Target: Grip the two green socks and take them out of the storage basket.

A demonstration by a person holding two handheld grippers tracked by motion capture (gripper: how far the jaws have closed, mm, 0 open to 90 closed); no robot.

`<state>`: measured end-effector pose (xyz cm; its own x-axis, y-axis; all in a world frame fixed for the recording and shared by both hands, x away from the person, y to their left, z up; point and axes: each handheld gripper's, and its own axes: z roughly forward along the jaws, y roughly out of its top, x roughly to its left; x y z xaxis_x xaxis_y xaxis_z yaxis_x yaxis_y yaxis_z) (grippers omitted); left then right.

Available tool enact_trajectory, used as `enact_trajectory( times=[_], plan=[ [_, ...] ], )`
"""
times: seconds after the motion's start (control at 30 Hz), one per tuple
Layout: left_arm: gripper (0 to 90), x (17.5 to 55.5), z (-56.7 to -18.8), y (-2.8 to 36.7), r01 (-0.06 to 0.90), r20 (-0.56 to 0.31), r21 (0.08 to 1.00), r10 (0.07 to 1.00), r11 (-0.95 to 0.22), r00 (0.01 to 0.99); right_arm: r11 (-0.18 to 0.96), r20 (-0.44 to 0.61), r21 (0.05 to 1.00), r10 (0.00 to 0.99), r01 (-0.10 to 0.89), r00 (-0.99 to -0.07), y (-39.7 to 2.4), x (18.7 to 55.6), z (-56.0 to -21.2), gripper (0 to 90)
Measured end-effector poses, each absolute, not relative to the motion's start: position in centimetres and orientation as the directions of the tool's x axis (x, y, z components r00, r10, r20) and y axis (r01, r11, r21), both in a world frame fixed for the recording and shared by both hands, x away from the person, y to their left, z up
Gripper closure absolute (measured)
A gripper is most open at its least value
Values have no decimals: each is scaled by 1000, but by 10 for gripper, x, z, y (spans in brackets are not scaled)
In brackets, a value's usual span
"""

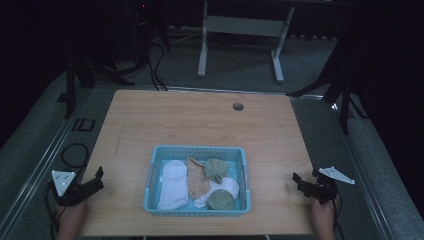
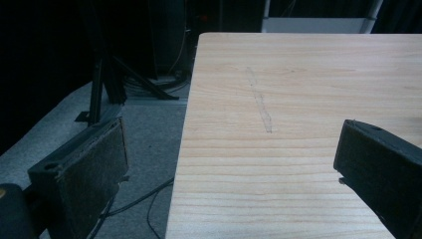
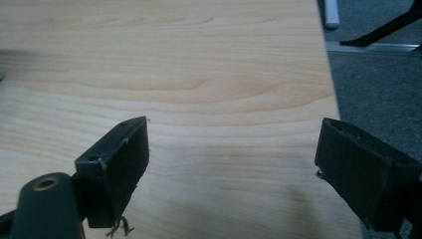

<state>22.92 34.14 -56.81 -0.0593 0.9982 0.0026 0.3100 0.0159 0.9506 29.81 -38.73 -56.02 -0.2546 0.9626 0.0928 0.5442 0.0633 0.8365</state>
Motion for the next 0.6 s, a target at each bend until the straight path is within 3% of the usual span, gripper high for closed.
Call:
enact_trajectory(
  times=[0.2, 0.27, 0.3, 0.4, 0.5, 0.6],
  plan=[
    [3, 229, -568, 342, 314, 1, 949, 999, 16, -53, 108, 71, 829, 953, 549, -294, -383, 299, -560, 128],
    [3, 230, -568, 342, 315, 1, 949, 999, 16, -54, 135, 71, 823, 939, 551, -335, -382, 299, -560, 124],
    [3, 229, -568, 341, 314, 3, 949, 999, 14, -55, 181, 61, 824, 914, 537, -401, -382, 299, -560, 125],
    [3, 229, -568, 341, 316, 1, 949, 999, 15, -52, 208, 60, 827, 891, 522, -450, -383, 299, -560, 133],
    [3, 230, -568, 341, 319, 4, 948, 999, 13, -51, 260, 109, 805, 819, 533, -564, -386, 304, -560, 140],
    [3, 230, -568, 341, 322, 4, 947, 999, 13, -52, 290, 106, 803, 790, 521, -603, -386, 305, -559, 140]
  ],
)
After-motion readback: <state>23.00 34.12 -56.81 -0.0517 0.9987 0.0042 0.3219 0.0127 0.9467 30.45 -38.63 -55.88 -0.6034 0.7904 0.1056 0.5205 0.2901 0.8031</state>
